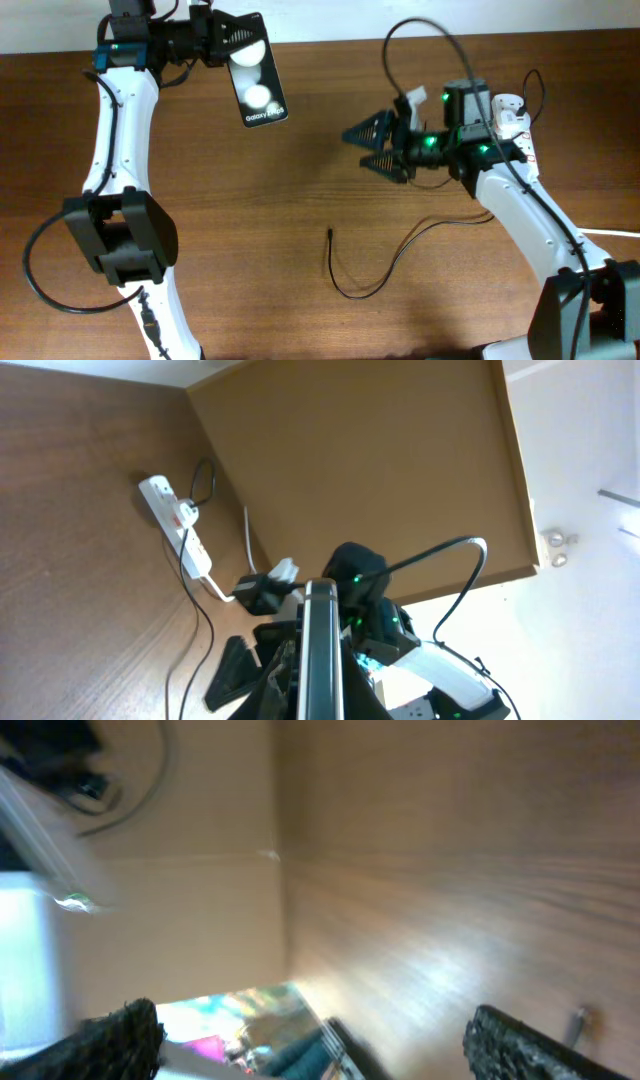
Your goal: Plug charger to phone and switch on socket
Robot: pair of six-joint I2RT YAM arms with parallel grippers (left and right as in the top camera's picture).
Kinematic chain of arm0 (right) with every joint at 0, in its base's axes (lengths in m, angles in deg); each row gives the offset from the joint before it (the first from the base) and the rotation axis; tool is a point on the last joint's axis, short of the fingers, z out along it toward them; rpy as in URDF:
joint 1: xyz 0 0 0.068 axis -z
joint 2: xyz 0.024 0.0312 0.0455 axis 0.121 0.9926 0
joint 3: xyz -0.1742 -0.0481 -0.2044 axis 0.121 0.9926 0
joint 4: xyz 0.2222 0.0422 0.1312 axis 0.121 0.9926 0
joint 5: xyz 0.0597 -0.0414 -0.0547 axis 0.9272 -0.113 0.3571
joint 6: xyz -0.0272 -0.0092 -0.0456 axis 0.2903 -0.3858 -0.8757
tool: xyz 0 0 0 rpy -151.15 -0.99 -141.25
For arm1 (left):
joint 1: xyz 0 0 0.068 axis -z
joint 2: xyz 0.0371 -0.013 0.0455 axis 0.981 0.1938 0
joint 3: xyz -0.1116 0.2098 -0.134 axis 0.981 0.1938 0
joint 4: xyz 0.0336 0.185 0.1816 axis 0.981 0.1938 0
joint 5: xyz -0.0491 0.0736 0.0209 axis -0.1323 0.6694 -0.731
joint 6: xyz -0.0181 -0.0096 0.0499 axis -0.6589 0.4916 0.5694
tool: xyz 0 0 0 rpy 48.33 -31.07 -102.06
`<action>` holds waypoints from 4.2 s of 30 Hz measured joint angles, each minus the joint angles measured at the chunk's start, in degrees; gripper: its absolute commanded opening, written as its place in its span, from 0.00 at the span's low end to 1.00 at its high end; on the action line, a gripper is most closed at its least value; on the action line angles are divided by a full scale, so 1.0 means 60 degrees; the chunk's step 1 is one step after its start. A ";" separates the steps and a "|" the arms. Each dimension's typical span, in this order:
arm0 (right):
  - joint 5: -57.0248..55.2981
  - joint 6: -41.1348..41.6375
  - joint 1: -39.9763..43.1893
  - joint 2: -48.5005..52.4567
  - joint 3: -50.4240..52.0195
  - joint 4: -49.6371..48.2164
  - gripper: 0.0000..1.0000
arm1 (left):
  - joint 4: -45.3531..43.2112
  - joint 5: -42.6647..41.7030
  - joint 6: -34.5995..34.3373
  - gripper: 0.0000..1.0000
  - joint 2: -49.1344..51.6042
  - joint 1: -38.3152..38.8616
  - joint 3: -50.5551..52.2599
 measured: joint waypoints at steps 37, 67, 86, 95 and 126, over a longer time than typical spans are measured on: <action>-0.9945 0.1075 -0.5665 0.3745 -0.2149 0.5122 0.57 | 0.0157 0.0506 0.0073 0.00 0.0000 -0.1912 0.0000; -0.9985 0.1064 -0.5712 0.3996 -0.2208 0.4863 0.04 | 0.0157 0.0503 0.0073 0.00 0.0000 -0.1920 0.0000; 0.4277 -0.6349 -0.1279 0.3719 -0.2273 0.1155 0.04 | 0.0444 0.0579 0.0106 0.00 0.0000 -0.1155 0.0000; 0.4645 -0.6237 -0.2200 0.3705 -0.2801 -0.0455 0.04 | 0.0444 0.1377 0.0106 0.00 0.0004 -0.0361 0.0000; 0.3228 -0.0455 -0.1938 0.3621 -0.3381 -0.4936 0.04 | 0.0652 0.1705 0.0106 0.00 0.0000 -0.0368 0.0000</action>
